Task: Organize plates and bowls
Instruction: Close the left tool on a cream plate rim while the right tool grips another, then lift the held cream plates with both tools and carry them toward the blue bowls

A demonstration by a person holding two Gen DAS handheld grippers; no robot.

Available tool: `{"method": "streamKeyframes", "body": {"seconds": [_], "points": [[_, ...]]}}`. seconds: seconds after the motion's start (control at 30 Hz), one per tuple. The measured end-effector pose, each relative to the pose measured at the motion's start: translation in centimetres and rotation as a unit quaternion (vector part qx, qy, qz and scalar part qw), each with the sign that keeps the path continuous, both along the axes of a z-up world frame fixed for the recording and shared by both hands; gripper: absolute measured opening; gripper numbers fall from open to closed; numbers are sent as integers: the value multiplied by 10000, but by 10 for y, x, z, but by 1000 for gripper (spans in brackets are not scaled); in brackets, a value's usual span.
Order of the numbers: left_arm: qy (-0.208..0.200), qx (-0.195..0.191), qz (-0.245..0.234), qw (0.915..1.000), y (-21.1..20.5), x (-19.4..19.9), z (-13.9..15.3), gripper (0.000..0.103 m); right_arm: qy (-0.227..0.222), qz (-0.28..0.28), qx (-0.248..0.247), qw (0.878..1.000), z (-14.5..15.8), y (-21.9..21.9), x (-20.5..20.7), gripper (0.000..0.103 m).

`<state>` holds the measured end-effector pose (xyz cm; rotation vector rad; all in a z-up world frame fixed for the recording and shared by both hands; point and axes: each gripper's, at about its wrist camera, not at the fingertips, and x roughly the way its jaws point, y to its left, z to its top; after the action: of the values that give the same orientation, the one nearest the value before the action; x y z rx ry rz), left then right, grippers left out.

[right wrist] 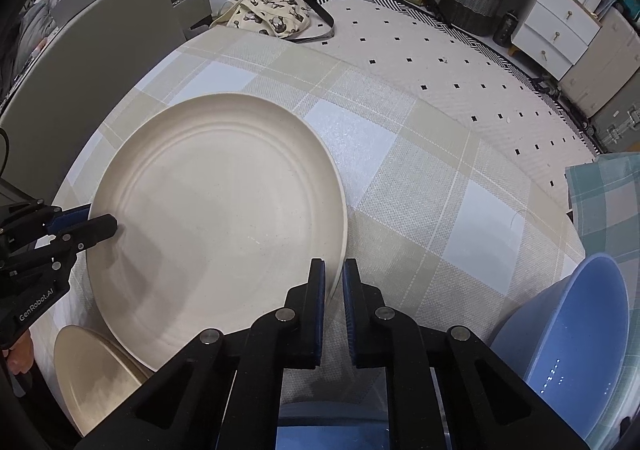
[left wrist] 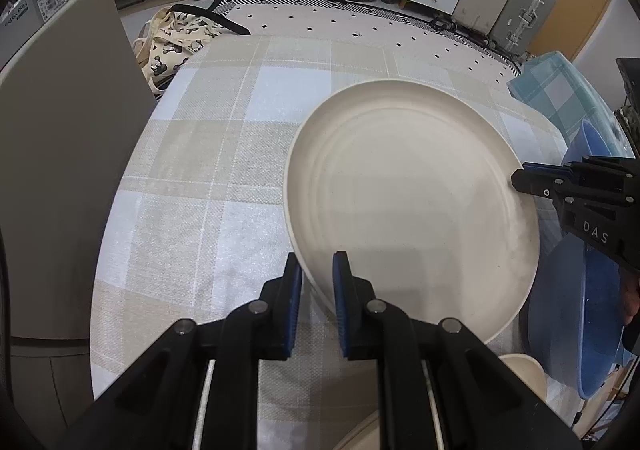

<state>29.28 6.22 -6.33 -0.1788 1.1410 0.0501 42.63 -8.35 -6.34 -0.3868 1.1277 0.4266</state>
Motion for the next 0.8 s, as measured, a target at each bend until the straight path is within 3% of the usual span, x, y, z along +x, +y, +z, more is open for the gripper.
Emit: {"method": "streamKeyframes", "body": {"seconds": [0.8], "points": [[-570, 33, -82, 9983, 8, -27, 45, 13, -569, -141, 155, 9982, 45, 3, -40, 9]]}}
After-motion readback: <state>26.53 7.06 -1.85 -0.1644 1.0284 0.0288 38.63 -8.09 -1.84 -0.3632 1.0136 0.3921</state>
